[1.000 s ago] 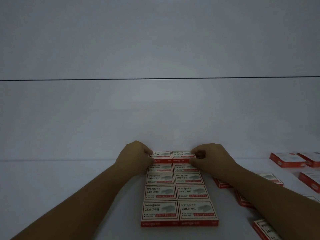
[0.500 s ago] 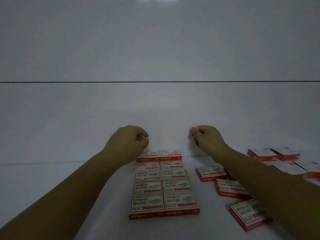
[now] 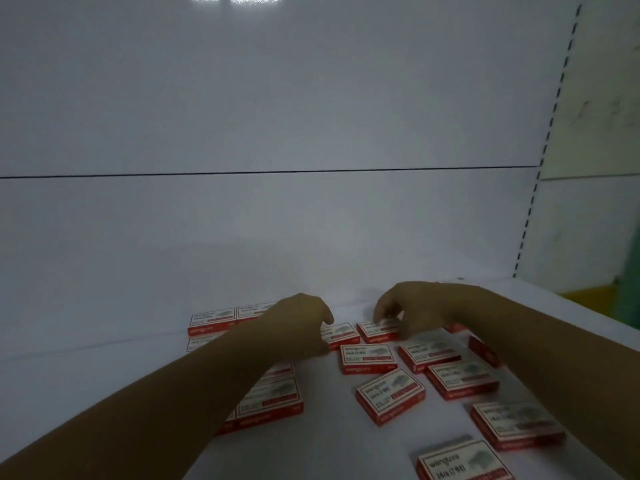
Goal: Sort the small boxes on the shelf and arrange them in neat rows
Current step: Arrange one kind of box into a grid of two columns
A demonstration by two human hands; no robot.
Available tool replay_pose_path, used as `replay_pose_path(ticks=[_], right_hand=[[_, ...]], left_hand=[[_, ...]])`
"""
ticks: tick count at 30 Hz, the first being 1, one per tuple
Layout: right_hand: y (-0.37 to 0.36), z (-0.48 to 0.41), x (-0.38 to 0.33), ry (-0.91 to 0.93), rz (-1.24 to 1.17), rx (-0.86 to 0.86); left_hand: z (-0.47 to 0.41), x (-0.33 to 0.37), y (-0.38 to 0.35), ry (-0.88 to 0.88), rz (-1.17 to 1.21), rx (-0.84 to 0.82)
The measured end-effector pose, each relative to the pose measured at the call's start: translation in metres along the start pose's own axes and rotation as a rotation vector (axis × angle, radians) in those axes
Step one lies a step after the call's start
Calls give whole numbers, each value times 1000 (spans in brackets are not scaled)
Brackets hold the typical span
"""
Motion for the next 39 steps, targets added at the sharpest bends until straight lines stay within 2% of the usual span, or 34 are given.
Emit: replay_pose_path(ticks=[9, 16, 21, 26, 33, 36, 39], right_hand=[[1, -2, 0, 97, -60, 265], [6, -28, -69, 276, -80, 364], [-4, -51, -120, 345, -49, 417], [-22, -61, -134, 364, 11, 407], [-34, -62, -123, 376, -136, 469], [-34, -62, -119, 332, -203, 517], [-33, -62, -117, 303, -235, 526]], left_hand=[[2, -8, 12, 25, 107, 69], [61, -84, 51, 197, 145, 150], [105, -132, 42, 334, 174, 155], [108, -143, 18, 352, 204, 173], [112, -153, 1, 481, 252, 419], [117, -156, -10, 570, 340, 434], [119, -154, -13, 577, 434, 441]])
Point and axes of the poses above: each hand's wrist, its own z-axis away from the middle knuckle, its own y-axis out of the back of the hand, x = y × z, the point moved 5 cm from there along -z, towards the middle knuckle, and after that the axes turned 3 degrees about -z, right-handed, at the moved point
